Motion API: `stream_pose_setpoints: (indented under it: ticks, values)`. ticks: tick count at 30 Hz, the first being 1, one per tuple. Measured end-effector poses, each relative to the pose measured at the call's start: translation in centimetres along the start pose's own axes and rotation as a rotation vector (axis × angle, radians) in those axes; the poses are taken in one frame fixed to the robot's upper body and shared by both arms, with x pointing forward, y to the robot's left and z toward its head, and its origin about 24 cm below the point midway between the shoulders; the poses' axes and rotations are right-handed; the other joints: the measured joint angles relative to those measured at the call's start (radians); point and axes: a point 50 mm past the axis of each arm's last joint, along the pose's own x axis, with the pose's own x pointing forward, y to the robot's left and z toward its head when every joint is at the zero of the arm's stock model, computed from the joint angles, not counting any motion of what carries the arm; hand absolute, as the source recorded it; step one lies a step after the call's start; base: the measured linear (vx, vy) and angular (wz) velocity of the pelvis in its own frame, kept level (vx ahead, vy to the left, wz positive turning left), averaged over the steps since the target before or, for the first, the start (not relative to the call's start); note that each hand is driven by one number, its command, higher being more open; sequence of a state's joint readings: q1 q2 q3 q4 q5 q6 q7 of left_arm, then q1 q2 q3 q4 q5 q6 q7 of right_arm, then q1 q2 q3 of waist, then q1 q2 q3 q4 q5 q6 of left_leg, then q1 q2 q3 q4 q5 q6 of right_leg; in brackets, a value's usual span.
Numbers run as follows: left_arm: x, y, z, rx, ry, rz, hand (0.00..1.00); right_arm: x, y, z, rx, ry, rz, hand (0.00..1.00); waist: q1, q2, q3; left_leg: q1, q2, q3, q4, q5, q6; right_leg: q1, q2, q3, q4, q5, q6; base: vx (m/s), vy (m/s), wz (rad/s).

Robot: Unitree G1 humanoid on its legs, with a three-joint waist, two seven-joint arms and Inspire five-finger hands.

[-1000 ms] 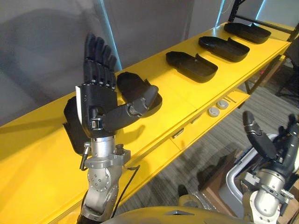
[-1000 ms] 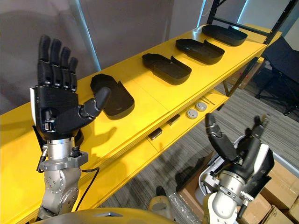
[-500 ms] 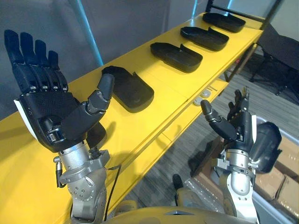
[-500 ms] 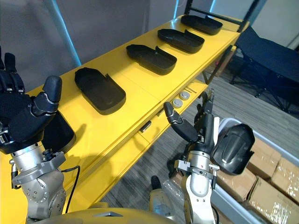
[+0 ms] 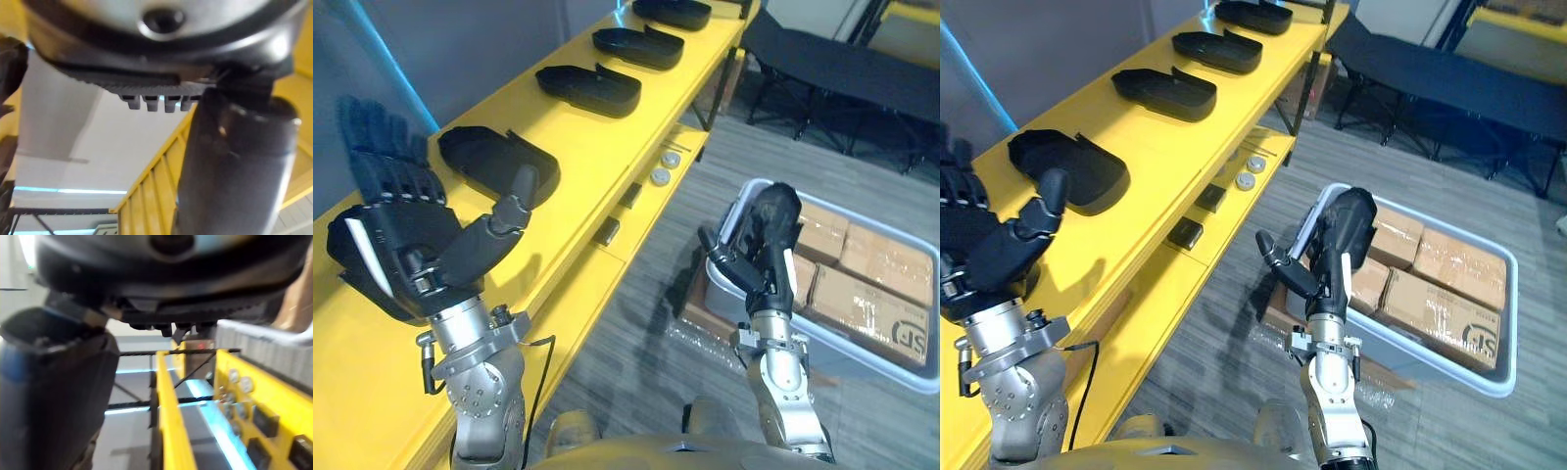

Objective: Walk over and take three plastic housings, then place them on the shelf

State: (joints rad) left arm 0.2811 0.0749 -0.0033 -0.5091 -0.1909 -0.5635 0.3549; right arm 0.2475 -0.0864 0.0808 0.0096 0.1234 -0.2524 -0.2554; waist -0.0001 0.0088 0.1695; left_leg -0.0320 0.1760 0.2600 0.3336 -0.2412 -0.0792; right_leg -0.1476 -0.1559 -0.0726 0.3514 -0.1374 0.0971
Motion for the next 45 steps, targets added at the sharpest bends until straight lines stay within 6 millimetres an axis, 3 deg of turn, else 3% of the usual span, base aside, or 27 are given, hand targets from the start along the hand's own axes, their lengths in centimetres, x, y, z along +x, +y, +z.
stream_pose_setpoints:
  ticks: [2,3,5,7,8,11,12,14,17,21,25,26,27,28,30,32,35,41,45]
  values:
    - [0.0,0.2,-0.4,-0.039,0.027,0.016,1.00,-0.7,-0.7,-0.8,-0.011,0.040,-0.023,1.00,-0.007,-0.011,0.018,-0.001,0.009,0.001,0.025,0.000,-0.004,-0.003,-0.002,-0.026,0.015,-0.031,0.010,-0.11,-0.241,-0.15]
    - [-0.5,0.4,-1.1,-0.066,0.077,0.041,1.00,-1.5,-1.8,-1.5,-0.029,0.077,-0.057,1.00,-0.017,-0.001,0.023,-0.006,0.023,-0.018,0.041,0.000,-0.005,0.000,0.025,-0.042,0.008,-0.028,0.007,-0.14,-0.249,-0.04]
    - [-1.3,0.5,-1.5,-0.093,0.124,0.057,1.00,-1.8,-3.4,-1.6,-0.047,0.088,-0.109,1.00,-0.034,0.006,0.038,-0.011,0.057,-0.034,0.046,0.008,0.000,-0.008,0.065,-0.047,0.006,-0.032,-0.023,-0.12,-0.231,-0.20]
    - [-1.7,0.4,-2.2,-0.096,0.160,0.028,1.00,-1.7,-4.4,-1.4,-0.065,0.079,-0.138,1.00,-0.045,-0.001,0.066,-0.011,0.066,-0.059,0.067,0.029,0.034,-0.008,0.072,-0.059,0.018,-0.048,-0.051,-0.10,-0.163,-0.30]
    - [-2.1,0.4,-2.7,-0.110,0.198,0.019,1.00,-1.7,-5.0,-1.3,-0.087,0.075,-0.145,1.00,-0.049,-0.002,0.076,-0.012,0.065,-0.085,0.085,0.048,0.066,-0.006,0.076,-0.058,0.019,-0.049,-0.065,-0.08,-0.127,-0.32]
    - [-2.9,0.1,-3.7,-0.119,0.265,-0.023,1.00,-2.1,-5.9,-1.2,-0.105,0.070,-0.139,1.00,-0.058,0.018,0.084,-0.016,0.058,-0.112,0.101,0.082,0.122,-0.008,0.076,-0.045,-0.005,-0.038,-0.089,-0.06,-0.111,-0.49]
    - [-3.0,-0.1,-3.8,-0.124,0.275,-0.038,1.00,-2.3,-6.2,-1.2,-0.103,0.074,-0.144,1.00,-0.060,0.018,0.085,-0.018,0.047,-0.123,0.098,0.080,0.120,-0.009,0.076,-0.037,-0.015,-0.034,-0.096,0.02,-0.033,-0.39]
    - [-3.5,-0.8,-3.9,-0.143,0.302,-0.108,1.00,-2.9,-7.4,-1.4,-0.126,0.089,-0.186,1.00,-0.062,0.048,0.067,0.009,-0.009,-0.145,0.020,0.073,0.119,-0.022,0.074,-0.015,-0.049,0.010,-0.105,0.06,0.010,-0.33]
    - [-4.1,-1.3,-4.7,-0.147,0.377,-0.190,1.00,-2.6,-7.9,-1.0,-0.140,0.075,-0.206,1.00,-0.061,0.077,0.050,0.044,-0.016,-0.143,-0.095,0.096,0.090,-0.037,0.092,0.006,-0.103,0.076,-0.069,0.04,0.013,-0.33]
    - [-5.2,-1.6,-6.4,-0.117,0.529,-0.313,1.00,-0.7,-7.5,-0.1,-0.138,0.026,-0.191,1.00,-0.060,0.072,0.051,0.040,-0.019,-0.144,-0.094,0.085,0.067,-0.008,0.099,0.027,-0.216,0.164,-0.049,0.00,0.098,-0.32]
    - [-5.9,-1.5,-9.6,-0.007,0.690,-0.467,1.00,6.4,-7.9,2.1,-0.180,-0.028,-0.173,1.00,-0.050,0.038,0.088,-0.018,-0.034,-0.148,-0.090,0.031,0.005,-0.006,0.087,0.024,-0.374,0.284,-0.031,-0.17,0.186,-0.15]
    - [-6.2,-1.3,-10.7,0.022,0.745,-0.492,1.00,9.0,-7.7,3.2,-0.163,-0.038,-0.199,1.00,-0.028,0.012,0.122,-0.038,-0.049,-0.143,-0.063,0.028,-0.003,-0.005,0.069,0.019,-0.413,0.308,-0.043,-0.27,0.179,-0.22]
    - [-6.7,-1.1,-11.6,0.041,0.801,-0.505,1.00,11.3,-7.8,5.2,-0.164,-0.069,-0.222,1.00,-0.015,0.008,0.158,-0.067,-0.055,-0.141,-0.025,0.017,0.005,-0.006,0.053,-0.013,-0.428,0.310,-0.047,-0.27,0.161,-0.19]
    - [-7.0,-1.0,-12.0,0.048,0.828,-0.505,1.00,12.4,-8.0,6.4,-0.175,-0.093,-0.234,1.00,-0.008,0.013,0.178,-0.079,-0.059,-0.143,-0.004,0.011,0.006,-0.008,0.044,-0.027,-0.428,0.311,-0.049,-0.31,0.156,0.01]
    - [-8.4,-0.8,-12.7,0.061,0.903,-0.515,1.00,15.5,-9.1,11.5,-0.223,-0.194,-0.281,1.00,0.008,0.051,0.235,-0.137,-0.064,-0.158,0.086,-0.022,0.012,-0.016,0.031,-0.062,-0.428,0.346,-0.065,-0.25,0.132,0.15]
    - [-9.2,-0.5,-12.9,0.066,0.938,-0.513,1.00,16.9,-10.0,15.4,-0.248,-0.258,-0.322,1.00,0.041,0.074,0.249,-0.195,-0.062,-0.168,0.141,-0.040,0.013,-0.048,0.031,-0.063,-0.428,0.370,-0.038,-0.13,0.068,0.08]
    - [-10.1,-0.5,-13.6,0.075,0.986,-0.516,1.00,18.4,-10.6,18.7,-0.252,-0.273,-0.371,1.00,0.083,0.079,0.257,-0.259,-0.061,-0.198,0.180,-0.044,0.011,-0.083,0.033,-0.086,-0.427,0.401,-0.027,-0.12,0.077,0.16]
    - [-12.0,-0.8,-15.0,0.073,1.060,-0.493,1.00,19.8,-9.9,21.8,-0.255,-0.256,-0.385,1.00,0.130,0.094,0.292,-0.331,-0.061,-0.223,0.247,-0.069,0.019,-0.117,0.032,-0.116,-0.413,0.407,-0.027,-0.09,0.094,0.07]
    - [-12.8,-1.0,-15.5,0.072,1.081,-0.469,1.00,20.3,-11.0,23.4,-0.288,-0.185,-0.441,1.00,0.165,0.112,0.324,-0.380,-0.064,-0.234,0.280,-0.073,0.022,-0.150,0.026,-0.143,-0.398,0.407,-0.027,-0.11,0.099,0.06]
